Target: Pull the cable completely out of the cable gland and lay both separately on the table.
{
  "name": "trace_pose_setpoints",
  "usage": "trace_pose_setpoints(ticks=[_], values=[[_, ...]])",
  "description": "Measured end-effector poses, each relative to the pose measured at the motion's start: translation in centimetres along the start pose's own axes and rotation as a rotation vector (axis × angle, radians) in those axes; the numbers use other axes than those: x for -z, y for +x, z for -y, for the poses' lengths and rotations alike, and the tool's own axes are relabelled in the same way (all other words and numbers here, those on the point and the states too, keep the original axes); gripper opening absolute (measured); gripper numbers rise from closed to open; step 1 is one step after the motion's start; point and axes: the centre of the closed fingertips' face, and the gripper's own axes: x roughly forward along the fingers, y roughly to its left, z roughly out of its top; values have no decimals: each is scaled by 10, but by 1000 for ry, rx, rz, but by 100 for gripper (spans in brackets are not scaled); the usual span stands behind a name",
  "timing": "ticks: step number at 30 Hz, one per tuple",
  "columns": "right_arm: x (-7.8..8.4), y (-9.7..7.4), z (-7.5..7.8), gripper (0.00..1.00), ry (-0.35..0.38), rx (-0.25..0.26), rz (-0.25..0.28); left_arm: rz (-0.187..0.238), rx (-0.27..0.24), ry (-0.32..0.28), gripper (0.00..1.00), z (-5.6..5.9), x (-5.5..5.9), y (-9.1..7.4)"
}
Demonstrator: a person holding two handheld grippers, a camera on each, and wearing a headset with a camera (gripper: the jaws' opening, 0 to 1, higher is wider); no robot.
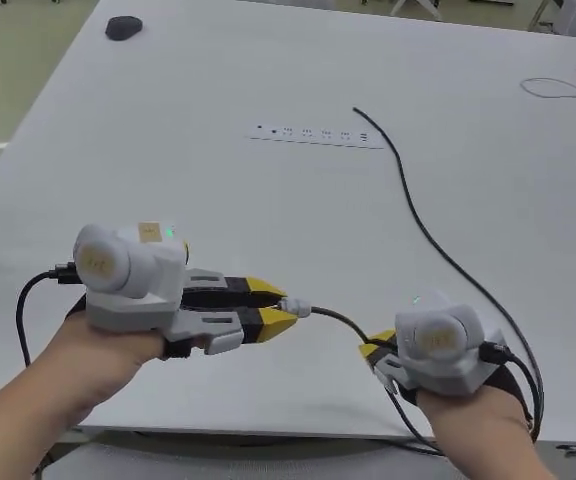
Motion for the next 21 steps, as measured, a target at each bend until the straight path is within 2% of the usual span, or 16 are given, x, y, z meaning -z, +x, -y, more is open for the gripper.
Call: trace_pose_setpoints(ticks=[5, 8, 17, 21], values=[[1, 0, -1, 0, 17, -8, -4, 5, -1, -4, 15, 1, -2, 1], [0, -3, -1, 0, -19, -5, 11, 3, -4, 0, 15, -1, -1, -1], [1, -6, -1, 1, -21, -11, 36, -4, -9, -3, 15, -2, 2, -1], [0, -7, -2, 1, -49, -9, 36, -7, -12, -3, 15, -4, 2, -1]])
